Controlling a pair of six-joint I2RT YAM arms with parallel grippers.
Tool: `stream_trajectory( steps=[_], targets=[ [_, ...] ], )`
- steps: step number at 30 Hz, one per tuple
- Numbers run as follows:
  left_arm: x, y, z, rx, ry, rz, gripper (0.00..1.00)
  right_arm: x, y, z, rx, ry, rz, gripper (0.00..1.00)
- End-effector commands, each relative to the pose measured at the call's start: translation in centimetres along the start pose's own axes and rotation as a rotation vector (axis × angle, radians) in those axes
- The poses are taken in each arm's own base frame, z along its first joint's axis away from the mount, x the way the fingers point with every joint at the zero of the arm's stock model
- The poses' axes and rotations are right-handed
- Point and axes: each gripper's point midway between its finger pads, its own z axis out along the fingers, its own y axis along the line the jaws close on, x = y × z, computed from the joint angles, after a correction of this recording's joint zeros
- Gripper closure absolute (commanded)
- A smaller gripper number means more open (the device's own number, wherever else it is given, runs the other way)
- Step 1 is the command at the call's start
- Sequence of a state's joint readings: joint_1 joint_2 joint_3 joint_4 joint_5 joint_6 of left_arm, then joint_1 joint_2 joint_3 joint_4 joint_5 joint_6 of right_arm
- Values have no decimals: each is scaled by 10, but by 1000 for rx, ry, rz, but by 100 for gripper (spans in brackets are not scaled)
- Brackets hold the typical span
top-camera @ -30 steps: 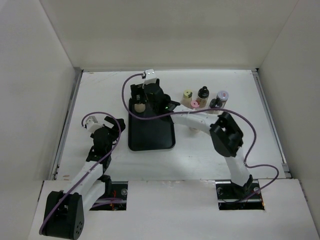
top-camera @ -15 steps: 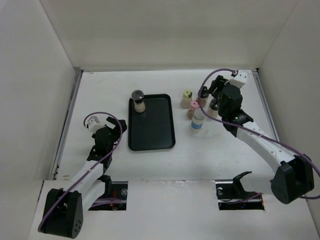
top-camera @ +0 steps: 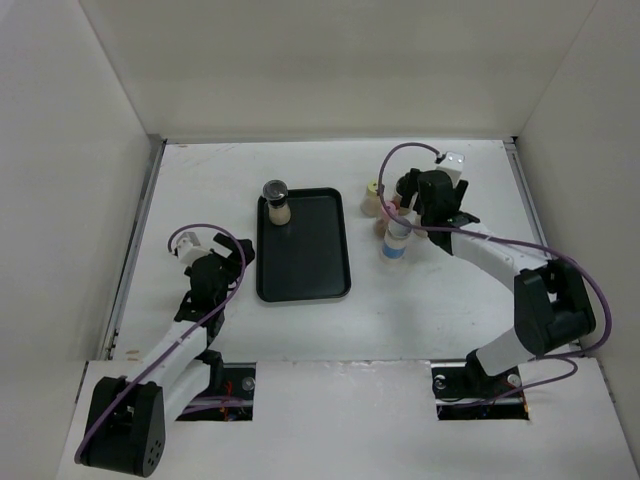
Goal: Organize the condiment bottles
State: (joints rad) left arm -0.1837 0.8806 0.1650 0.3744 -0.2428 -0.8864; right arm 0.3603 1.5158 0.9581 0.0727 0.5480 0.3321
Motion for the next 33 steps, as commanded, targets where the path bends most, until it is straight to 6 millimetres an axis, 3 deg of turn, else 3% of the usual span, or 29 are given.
stream_trajectory(
  steps=[1, 8, 15, 17, 19, 22, 28, 33],
  targets=[
    [-11, -10, 0, 40, -41, -13, 0, -17, -5, 7, 47, -42, 26, 7],
    [-5, -10, 5, 30, -17, -6, 0, 1, -23, 16, 111, -11, 14, 11],
    [-9, -10, 3, 34, -32, -13, 0, 14, -21, 27, 97, 32, 36, 19],
    [-12, -10, 2, 38, -48, -17, 0, 16, -18, 28, 84, 37, 52, 25],
    [-13, -9, 1, 35, -56, -13, 0, 12, -19, 27, 84, 26, 69, 40],
    [-12, -9, 1, 37, -47, -12, 0, -6, -20, 18, 75, -27, 118, 53],
    [-9, -10, 3, 32, -34, -9, 0, -79, -35, -36, 59, -213, 199, 55],
    [-9, -11, 3, 35, -39, -11, 0, -138, -2, -95, -68, -356, 208, 54]
  ],
)
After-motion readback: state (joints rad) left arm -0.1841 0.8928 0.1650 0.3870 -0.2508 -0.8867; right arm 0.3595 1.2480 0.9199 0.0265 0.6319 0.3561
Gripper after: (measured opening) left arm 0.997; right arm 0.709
